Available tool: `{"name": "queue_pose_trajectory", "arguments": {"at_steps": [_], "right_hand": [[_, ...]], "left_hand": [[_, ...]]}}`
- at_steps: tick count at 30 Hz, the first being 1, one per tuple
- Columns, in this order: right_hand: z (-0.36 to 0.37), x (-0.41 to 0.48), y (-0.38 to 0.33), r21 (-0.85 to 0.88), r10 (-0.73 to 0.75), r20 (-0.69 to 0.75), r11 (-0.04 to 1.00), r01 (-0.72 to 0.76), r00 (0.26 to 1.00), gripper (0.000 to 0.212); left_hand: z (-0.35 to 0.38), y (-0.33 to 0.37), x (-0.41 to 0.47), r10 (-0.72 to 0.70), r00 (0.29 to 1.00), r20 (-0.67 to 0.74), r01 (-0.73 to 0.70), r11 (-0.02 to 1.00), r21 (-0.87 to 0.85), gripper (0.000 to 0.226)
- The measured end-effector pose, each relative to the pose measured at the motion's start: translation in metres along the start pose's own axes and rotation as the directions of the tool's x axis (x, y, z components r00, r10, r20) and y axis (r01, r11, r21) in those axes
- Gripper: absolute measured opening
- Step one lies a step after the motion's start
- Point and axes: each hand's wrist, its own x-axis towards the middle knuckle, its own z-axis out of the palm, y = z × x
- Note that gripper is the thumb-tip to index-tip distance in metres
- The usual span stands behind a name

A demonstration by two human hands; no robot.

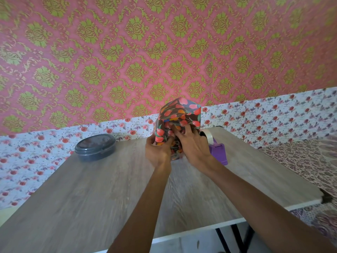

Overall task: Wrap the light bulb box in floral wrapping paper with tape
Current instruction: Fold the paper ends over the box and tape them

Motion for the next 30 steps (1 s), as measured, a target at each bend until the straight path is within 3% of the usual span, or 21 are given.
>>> {"name": "queue_pose_trajectory", "arguments": {"at_steps": [4, 6, 9, 10, 12, 14, 16, 18, 20, 22, 23, 27, 30], "right_hand": [[-0.004, -0.004, -0.001, 0.072, 0.059, 0.006, 0.996, -0.059, 0.998, 0.068], [-0.005, -0.008, 0.002, 0.199, 0.120, -0.083, 0.975, -0.101, 0.989, 0.060], [-0.002, -0.016, 0.003, 0.469, 0.328, -0.307, 0.869, -0.158, 0.893, 0.024], [-0.001, -0.016, 0.002, 0.559, 0.428, -0.323, 0.806, -0.196, 0.844, 0.023], [0.002, -0.014, 0.001, 0.706, 0.611, -0.237, 0.643, -0.298, 0.755, 0.045], [0.006, -0.009, 0.002, 0.801, 0.714, -0.056, 0.449, -0.395, 0.698, 0.063], [0.014, -0.004, 0.005, 0.855, 0.691, 0.136, 0.280, -0.436, 0.710, 0.062], [0.018, 0.000, 0.009, 0.855, 0.631, 0.259, 0.203, -0.478, 0.732, 0.049], [0.019, 0.002, 0.011, 0.847, 0.621, 0.267, 0.213, -0.487, 0.737, 0.031], [0.015, 0.002, 0.014, 0.838, 0.642, 0.241, 0.240, -0.489, 0.728, 0.023], [0.013, 0.002, 0.014, 0.834, 0.657, 0.228, 0.249, -0.492, 0.718, 0.028], [0.012, -0.002, 0.013, 0.834, 0.697, 0.147, 0.294, -0.467, 0.702, 0.039], [0.012, -0.004, 0.013, 0.829, 0.709, 0.104, 0.326, -0.455, 0.697, 0.039]], "left_hand": [[-0.001, -0.001, -0.001, 0.014, 1.000, 0.017, -0.014, 1.000, 0.001, 0.058], [-0.003, 0.001, 0.000, 0.012, 0.999, 0.035, -0.011, 1.000, -0.004, 0.059], [-0.006, 0.004, 0.001, 0.003, 0.998, 0.058, -0.004, 1.000, 0.012, 0.054], [-0.007, 0.004, 0.003, -0.002, 0.998, 0.063, 0.001, 1.000, 0.011, 0.053], [-0.009, 0.003, 0.005, -0.019, 0.997, 0.080, 0.019, 1.000, 0.004, 0.049], [-0.011, 0.004, 0.007, -0.059, 0.993, 0.101, 0.060, 0.998, -0.011, 0.043], [-0.016, 0.002, 0.011, -0.089, 0.983, 0.160, 0.090, 0.996, 0.003, 0.043], [-0.023, 0.002, 0.014, -0.070, 0.960, 0.271, 0.063, 0.997, 0.037, 0.044], [-0.029, 0.003, 0.015, -0.011, 0.936, 0.352, -0.027, 0.994, 0.102, 0.036], [-0.034, 0.004, 0.014, 0.053, 0.941, 0.335, -0.114, 0.979, 0.167, 0.020], [-0.036, 0.005, 0.012, 0.079, 0.951, 0.300, -0.145, 0.968, 0.204, 0.015], [-0.041, 0.004, 0.012, 0.252, 0.957, 0.143, -0.284, 0.915, 0.288, 0.033], [-0.043, 0.007, 0.008, 0.337, 0.923, 0.185, -0.375, 0.897, 0.236, 0.031]]}}
